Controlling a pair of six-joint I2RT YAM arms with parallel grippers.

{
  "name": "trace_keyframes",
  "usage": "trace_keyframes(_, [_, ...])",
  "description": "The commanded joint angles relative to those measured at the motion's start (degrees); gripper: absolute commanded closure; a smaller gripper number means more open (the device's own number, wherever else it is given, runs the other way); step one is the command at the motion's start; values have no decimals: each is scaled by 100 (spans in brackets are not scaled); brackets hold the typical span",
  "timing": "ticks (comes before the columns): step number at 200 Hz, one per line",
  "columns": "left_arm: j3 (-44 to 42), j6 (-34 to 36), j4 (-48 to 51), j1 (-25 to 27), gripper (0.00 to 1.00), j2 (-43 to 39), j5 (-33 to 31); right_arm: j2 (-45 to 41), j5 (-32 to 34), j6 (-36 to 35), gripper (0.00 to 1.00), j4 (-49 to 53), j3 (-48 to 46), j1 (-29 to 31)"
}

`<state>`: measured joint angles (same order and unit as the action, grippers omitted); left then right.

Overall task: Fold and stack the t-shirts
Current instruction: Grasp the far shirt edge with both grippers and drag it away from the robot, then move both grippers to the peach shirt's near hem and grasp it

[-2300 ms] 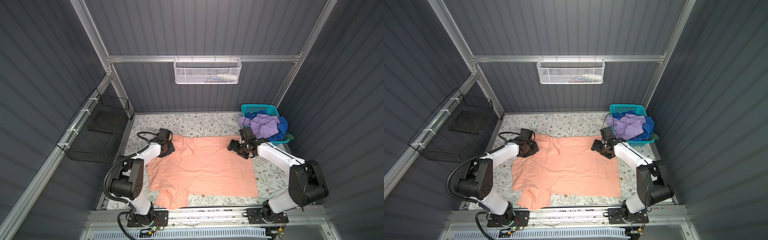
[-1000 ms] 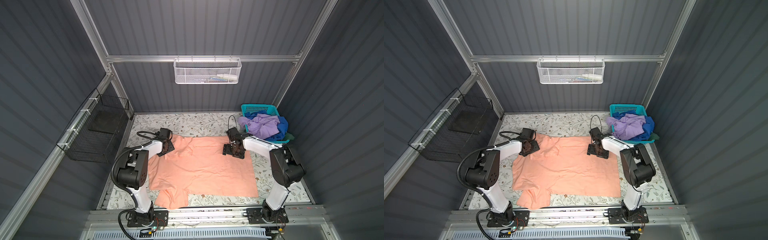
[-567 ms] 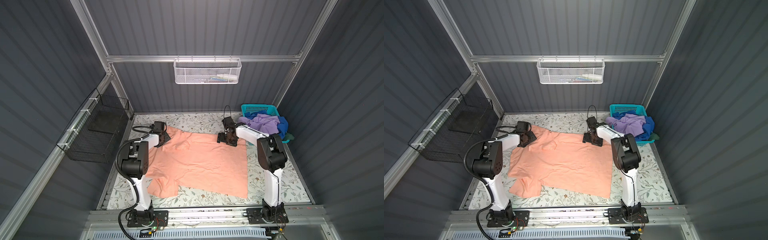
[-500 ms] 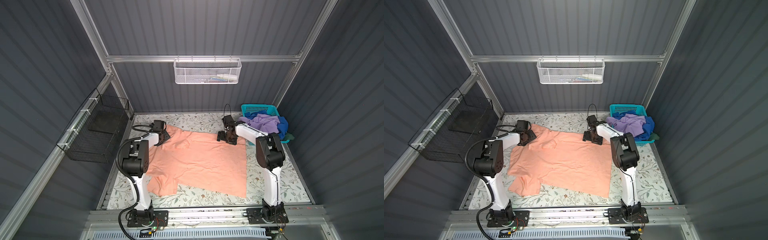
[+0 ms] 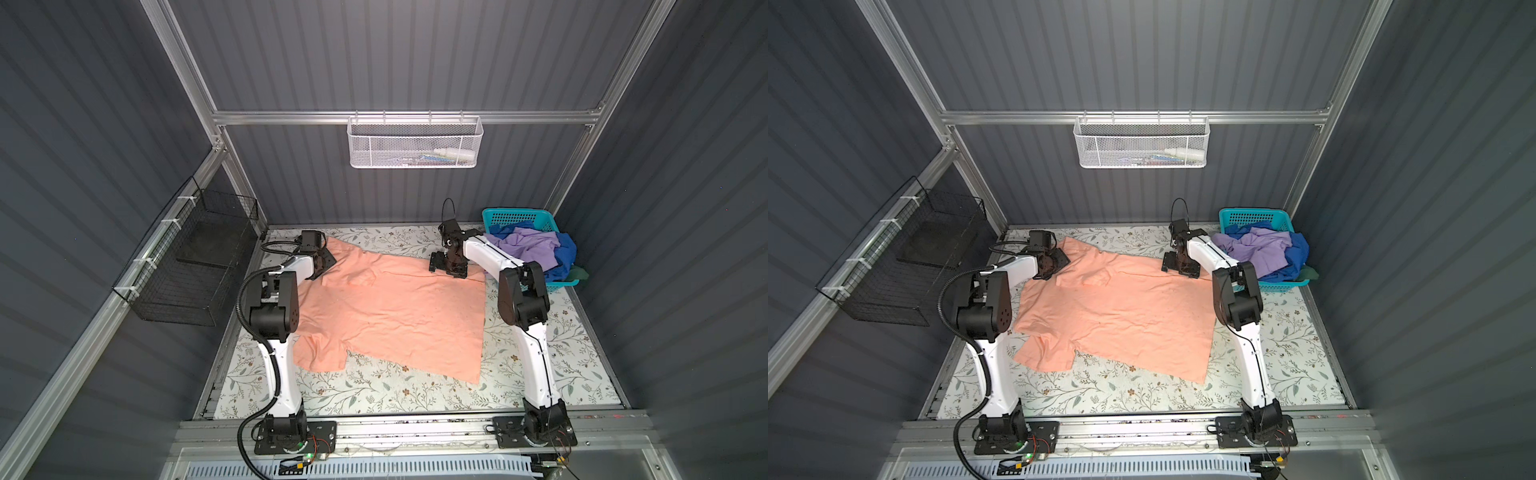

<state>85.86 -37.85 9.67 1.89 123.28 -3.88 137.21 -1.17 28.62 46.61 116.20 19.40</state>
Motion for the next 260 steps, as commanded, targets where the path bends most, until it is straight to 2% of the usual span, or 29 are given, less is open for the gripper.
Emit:
trace_keyframes(1, [-237,-101,628,-189,33,320,19,311,-83,-86,12,345,346,35])
trace_keyframes(43, [13,-222,675,-198,33,416,225,854,-28,-166,12,652,1316,60])
trace_keyframes(80, [-61,-60,593,-198,32,45,308,1259,80,-206,12,910,2057,-133])
trace_keyframes(98, [-226,56,568,-198,25,-260,317,1273,-5,-126,12,864,2144,-296])
trace_keyframes(133, [-885,273,466,-189,1,-1051,242,1271,99,-275,13,782,2292,-485])
trace_keyframes(158, [-1395,352,472,-189,0,-1800,96,1193,-134,-324,13,755,2307,-528])
trace_keyframes(179, [-1841,379,530,-189,0,-2500,-86,873,-263,-331,10,645,1911,-458])
trace_keyframes(236, [-2889,312,801,-188,0,-4221,-84,-860,-80,-122,7,-482,-792,-120])
trace_keyframes(260, [-3209,346,1102,-178,0,-4921,-62,-1262,-18,-23,8,-675,-1527,-32])
